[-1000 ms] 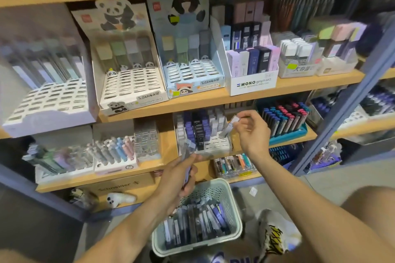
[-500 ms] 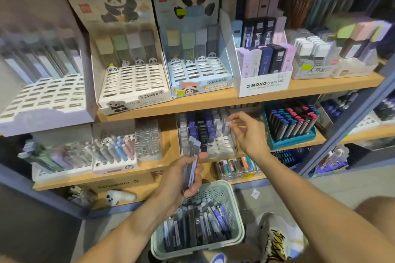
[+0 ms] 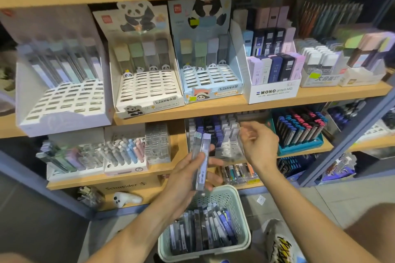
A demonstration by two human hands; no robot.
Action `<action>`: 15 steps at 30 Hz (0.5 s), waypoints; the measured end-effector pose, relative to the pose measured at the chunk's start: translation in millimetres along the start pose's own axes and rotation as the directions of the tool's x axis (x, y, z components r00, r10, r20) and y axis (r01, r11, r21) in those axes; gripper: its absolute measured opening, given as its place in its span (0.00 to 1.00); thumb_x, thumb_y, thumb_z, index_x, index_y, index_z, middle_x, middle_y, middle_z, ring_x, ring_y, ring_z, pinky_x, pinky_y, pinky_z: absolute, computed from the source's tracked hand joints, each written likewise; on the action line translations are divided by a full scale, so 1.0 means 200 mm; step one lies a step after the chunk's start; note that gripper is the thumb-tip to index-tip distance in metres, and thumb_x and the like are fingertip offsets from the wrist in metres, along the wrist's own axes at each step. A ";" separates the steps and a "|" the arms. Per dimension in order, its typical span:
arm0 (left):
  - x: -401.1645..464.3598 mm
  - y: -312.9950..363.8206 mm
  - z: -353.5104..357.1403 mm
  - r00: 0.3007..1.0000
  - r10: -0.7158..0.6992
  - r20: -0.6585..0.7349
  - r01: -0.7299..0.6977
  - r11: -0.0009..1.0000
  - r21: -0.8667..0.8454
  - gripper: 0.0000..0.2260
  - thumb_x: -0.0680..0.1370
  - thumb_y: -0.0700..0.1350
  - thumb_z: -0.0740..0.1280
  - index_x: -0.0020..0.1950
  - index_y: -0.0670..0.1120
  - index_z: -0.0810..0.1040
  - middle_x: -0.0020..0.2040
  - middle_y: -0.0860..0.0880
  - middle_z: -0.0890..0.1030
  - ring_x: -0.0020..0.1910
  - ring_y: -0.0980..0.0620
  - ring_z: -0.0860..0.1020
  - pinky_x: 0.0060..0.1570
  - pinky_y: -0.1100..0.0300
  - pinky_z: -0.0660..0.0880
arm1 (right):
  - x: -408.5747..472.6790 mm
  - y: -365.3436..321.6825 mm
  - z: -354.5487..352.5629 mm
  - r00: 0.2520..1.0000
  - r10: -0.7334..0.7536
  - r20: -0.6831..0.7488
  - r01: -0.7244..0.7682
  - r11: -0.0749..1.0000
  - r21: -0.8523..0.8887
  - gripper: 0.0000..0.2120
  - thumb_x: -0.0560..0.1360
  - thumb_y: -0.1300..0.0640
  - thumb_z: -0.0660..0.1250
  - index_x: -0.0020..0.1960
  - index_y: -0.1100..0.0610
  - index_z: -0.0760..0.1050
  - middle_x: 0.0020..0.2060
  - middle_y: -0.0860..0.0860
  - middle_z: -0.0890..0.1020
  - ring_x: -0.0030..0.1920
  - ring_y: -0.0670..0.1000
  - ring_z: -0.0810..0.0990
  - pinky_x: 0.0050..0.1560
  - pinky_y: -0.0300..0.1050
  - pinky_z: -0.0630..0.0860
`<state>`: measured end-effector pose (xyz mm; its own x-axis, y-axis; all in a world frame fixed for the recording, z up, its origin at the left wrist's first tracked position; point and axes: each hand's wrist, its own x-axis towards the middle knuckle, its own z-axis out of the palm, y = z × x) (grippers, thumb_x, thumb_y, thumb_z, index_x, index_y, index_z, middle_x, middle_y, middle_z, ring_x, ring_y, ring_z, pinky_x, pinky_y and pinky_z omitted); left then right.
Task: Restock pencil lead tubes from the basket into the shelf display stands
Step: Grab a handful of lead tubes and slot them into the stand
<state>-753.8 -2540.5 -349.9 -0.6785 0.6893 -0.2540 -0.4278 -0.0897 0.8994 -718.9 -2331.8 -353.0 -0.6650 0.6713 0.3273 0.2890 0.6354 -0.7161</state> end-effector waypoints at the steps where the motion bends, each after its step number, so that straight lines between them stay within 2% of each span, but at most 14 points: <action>1: -0.02 0.02 0.00 1.000 0.016 0.001 -0.016 1.000 0.014 0.16 0.86 0.50 0.60 0.72 0.49 0.75 0.58 0.40 0.85 0.39 0.45 0.83 0.33 0.59 0.78 | -0.06 -0.09 -0.04 0.995 0.084 0.047 -0.090 0.986 0.141 0.07 0.77 0.61 0.72 0.53 0.53 0.85 0.43 0.47 0.86 0.38 0.41 0.80 0.44 0.37 0.75; 3: -0.05 0.06 0.01 0.998 0.058 0.007 -0.058 0.998 0.020 0.16 0.85 0.51 0.61 0.71 0.49 0.77 0.56 0.40 0.85 0.37 0.46 0.83 0.34 0.59 0.79 | -0.17 -0.25 -0.12 0.961 0.160 0.226 -0.248 0.859 0.448 0.05 0.76 0.56 0.75 0.51 0.49 0.84 0.40 0.45 0.86 0.39 0.39 0.82 0.44 0.35 0.76; 5: -0.10 0.11 0.02 0.995 0.104 0.008 -0.104 0.994 0.013 0.16 0.83 0.52 0.63 0.69 0.49 0.77 0.52 0.40 0.86 0.34 0.46 0.82 0.34 0.58 0.79 | -0.23 -0.40 -0.17 0.938 0.084 0.336 -0.280 0.755 0.593 0.10 0.76 0.56 0.75 0.56 0.48 0.81 0.43 0.46 0.87 0.42 0.41 0.84 0.40 0.31 0.77; 7: -0.15 0.17 0.03 0.991 0.136 0.000 -0.136 0.991 -0.003 0.17 0.82 0.52 0.63 0.67 0.45 0.77 0.48 0.41 0.85 0.30 0.47 0.80 0.32 0.58 0.79 | -0.24 -0.50 -0.18 0.942 0.004 0.335 -0.238 0.711 0.662 0.16 0.75 0.62 0.75 0.60 0.51 0.79 0.44 0.49 0.88 0.44 0.45 0.85 0.39 0.32 0.78; 11: -0.24 0.25 -0.01 0.976 0.218 -0.025 -0.219 0.975 -0.041 0.16 0.83 0.52 0.65 0.57 0.38 0.76 0.43 0.39 0.81 0.24 0.48 0.72 0.29 0.57 0.70 | -0.24 -0.63 -0.16 0.948 -0.091 0.304 -0.155 0.703 0.694 0.18 0.71 0.66 0.78 0.59 0.56 0.79 0.44 0.55 0.88 0.45 0.51 0.85 0.51 0.46 0.82; 13: -0.28 0.31 -0.04 0.969 0.245 -0.040 -0.246 0.969 -0.025 0.18 0.83 0.53 0.64 0.54 0.36 0.76 0.37 0.41 0.80 0.21 0.49 0.68 0.32 0.53 0.65 | -0.23 -0.72 -0.14 0.942 -0.140 0.304 -0.122 0.703 0.701 0.17 0.71 0.67 0.78 0.57 0.55 0.81 0.43 0.56 0.87 0.43 0.52 0.83 0.49 0.46 0.81; 15: -0.32 0.41 -0.07 0.960 0.260 -0.102 -0.260 0.965 0.015 0.21 0.84 0.54 0.63 0.52 0.34 0.77 0.29 0.44 0.78 0.20 0.49 0.66 0.31 0.54 0.65 | -0.21 -0.85 -0.13 0.933 -0.197 0.302 -0.081 0.700 0.709 0.16 0.71 0.68 0.77 0.55 0.55 0.81 0.43 0.58 0.86 0.41 0.52 0.82 0.44 0.43 0.80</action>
<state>-753.3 -2602.5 -265.1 -0.8237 0.5652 -0.0459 -0.2275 -0.2553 0.9397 -722.3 -2458.9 -229.2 -0.8849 0.3860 0.2605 -0.2321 0.1195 -0.9653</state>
